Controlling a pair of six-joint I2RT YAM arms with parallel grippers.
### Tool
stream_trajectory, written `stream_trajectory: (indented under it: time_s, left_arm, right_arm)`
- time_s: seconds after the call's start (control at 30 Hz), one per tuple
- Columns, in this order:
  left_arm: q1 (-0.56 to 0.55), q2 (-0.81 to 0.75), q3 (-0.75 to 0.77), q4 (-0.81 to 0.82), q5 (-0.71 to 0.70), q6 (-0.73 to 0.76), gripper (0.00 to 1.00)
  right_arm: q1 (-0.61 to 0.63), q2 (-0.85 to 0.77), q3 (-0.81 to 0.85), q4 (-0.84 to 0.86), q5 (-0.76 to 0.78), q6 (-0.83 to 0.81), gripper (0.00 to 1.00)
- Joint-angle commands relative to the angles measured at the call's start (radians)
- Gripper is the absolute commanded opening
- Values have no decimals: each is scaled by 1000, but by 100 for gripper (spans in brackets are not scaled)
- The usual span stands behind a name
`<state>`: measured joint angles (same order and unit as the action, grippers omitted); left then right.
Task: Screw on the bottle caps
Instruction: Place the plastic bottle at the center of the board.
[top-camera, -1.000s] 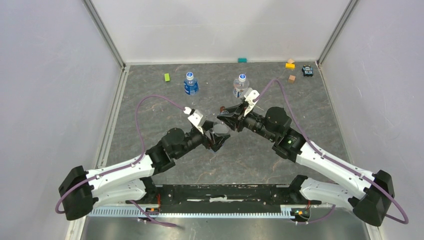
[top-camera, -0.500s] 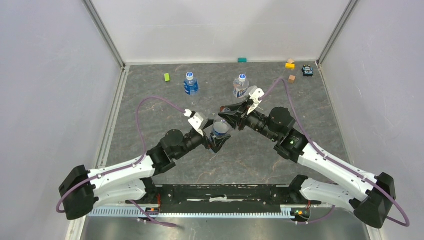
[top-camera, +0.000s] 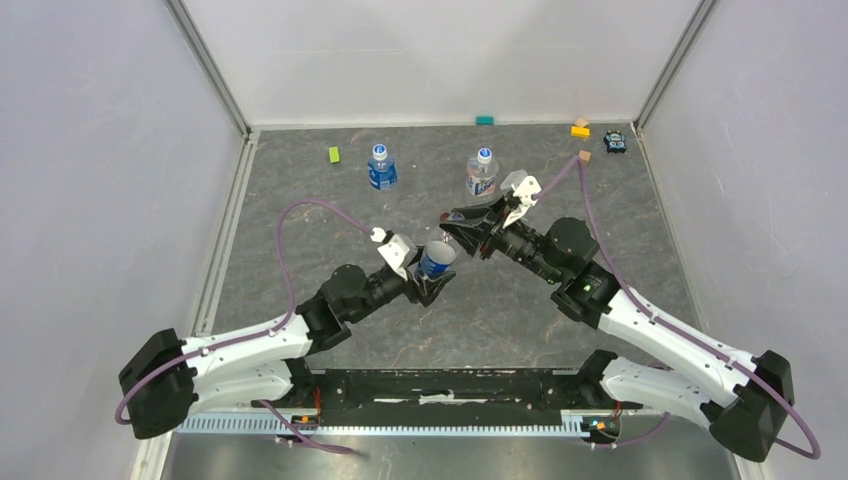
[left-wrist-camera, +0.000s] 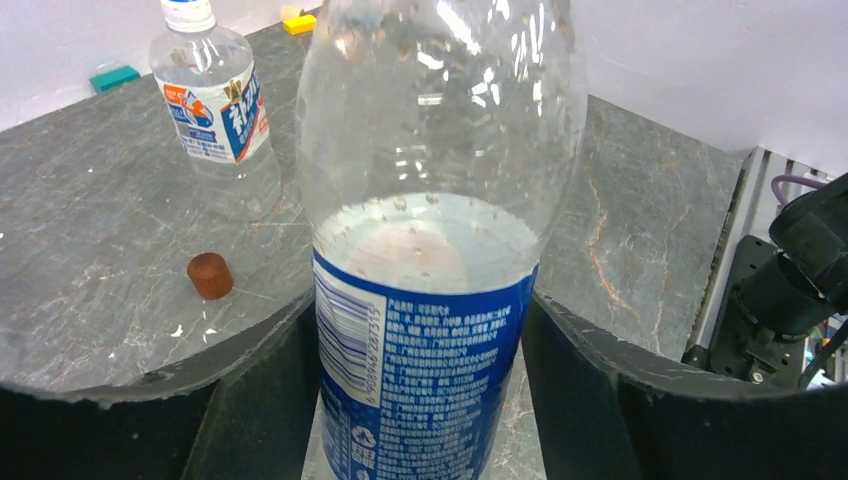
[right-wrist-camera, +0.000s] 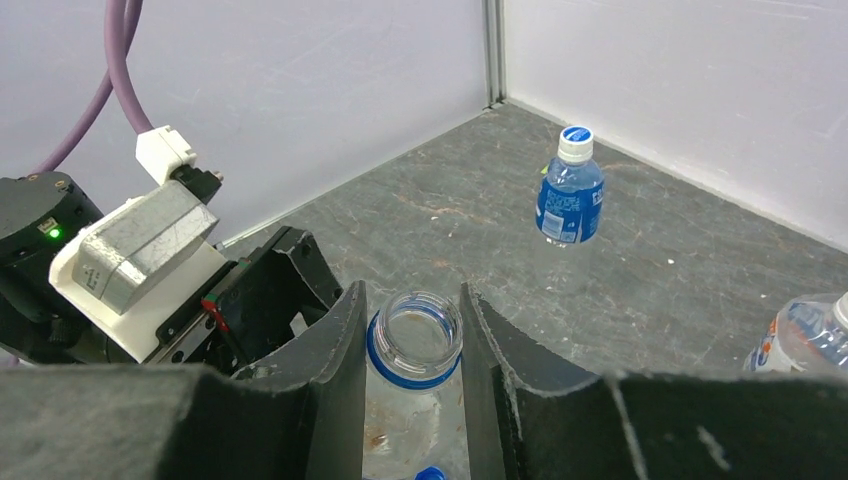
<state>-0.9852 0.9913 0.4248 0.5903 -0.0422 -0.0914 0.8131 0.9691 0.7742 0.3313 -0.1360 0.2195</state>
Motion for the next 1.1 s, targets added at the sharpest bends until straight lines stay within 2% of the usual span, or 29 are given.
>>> stream_trajectory:
  time_s: [0.0,0.1,0.2,0.37,0.47,0.6,0.7,0.83,0.97,1.07]
  left_arm:
    - [-4,-15,-4,70,-2,51,70]
    - [-4,0,2,74,-3,58,70]
    - [-4,23,8,92,5,55,79]
    - [-4,52,11,114,11,56,79]
    - [-4,46,8,114,11,57,73]
    - [-4,23,7,74,-5,55,57]
    - [-3,-5,29,-15,-34,54,48]
    - [-1,-43,55,-138,-93,46,46]
    - [25,-53,79,-267,-170,-2,45]
    - [66,-55,111,-388,-206,-41,44]
  right_arm:
    - [-6,-17,-17,70,-18,34,0]
    - [-5,-17,-21,75,-22,44,0]
    - [-6,-17,-26,87,-28,55,0]
    - [-6,-9,-26,96,-36,63,0]
    - [-8,-5,-27,98,-44,63,0]
    - [-12,-6,-24,77,-49,57,0]
    - [-20,-6,-9,36,-68,35,21]
    - [-27,-23,-3,-11,-74,10,47]
    - [-58,-64,9,-109,-55,-35,63]
    - [-82,-93,17,-215,-42,-64,80]
